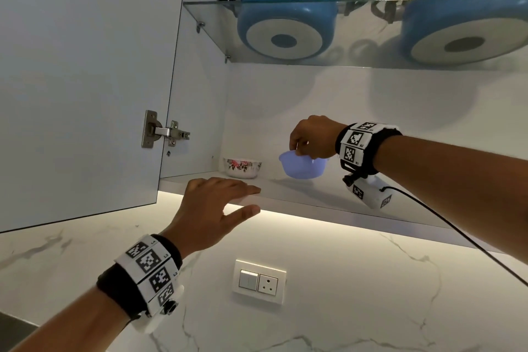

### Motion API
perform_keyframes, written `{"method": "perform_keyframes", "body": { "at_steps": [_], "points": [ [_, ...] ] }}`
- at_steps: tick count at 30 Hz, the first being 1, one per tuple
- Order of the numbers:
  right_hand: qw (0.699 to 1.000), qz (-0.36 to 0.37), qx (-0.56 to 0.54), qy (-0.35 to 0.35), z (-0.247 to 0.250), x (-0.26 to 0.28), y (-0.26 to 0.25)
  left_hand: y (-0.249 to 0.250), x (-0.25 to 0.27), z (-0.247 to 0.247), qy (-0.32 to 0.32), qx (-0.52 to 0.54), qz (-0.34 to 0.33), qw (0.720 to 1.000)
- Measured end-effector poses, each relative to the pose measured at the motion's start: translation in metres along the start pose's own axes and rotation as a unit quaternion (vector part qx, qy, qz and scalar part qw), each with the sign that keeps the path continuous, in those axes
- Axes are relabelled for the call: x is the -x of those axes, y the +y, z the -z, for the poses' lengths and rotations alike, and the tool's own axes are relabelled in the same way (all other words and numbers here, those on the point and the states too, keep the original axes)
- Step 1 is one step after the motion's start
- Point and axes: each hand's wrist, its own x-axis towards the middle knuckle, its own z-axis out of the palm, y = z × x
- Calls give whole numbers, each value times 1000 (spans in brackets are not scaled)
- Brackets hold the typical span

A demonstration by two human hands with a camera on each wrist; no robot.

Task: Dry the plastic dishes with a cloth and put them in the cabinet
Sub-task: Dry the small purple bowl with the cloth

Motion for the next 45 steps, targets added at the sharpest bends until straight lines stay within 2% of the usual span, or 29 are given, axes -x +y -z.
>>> {"method": "perform_keyframes", "body": {
  "at_steps": [5,15,21,26,33,37,40,45],
  "points": [
    [1000,-7,1,-15,-11,-20,-6,1,1,-1,22,13,-5,1000],
    [994,-29,4,-104,-28,-52,-17,0,1,-6,22,10,-4,1000],
    [990,-51,-31,-129,-30,-52,-15,-1,1,-7,22,0,-1,1000],
    [987,-60,-58,-139,-11,-41,-17,2,0,-6,35,28,8,999],
    [986,-69,-74,-133,30,2,-11,13,-2,-3,27,21,38,999],
    [987,-68,-81,-123,52,44,-4,28,-4,0,-2,-15,66,998],
    [987,-70,-87,-116,61,84,2,54,-3,-1,-1,-6,94,996],
    [989,-64,-78,-108,60,171,12,129,14,-23,57,83,35,994]
  ]
}}
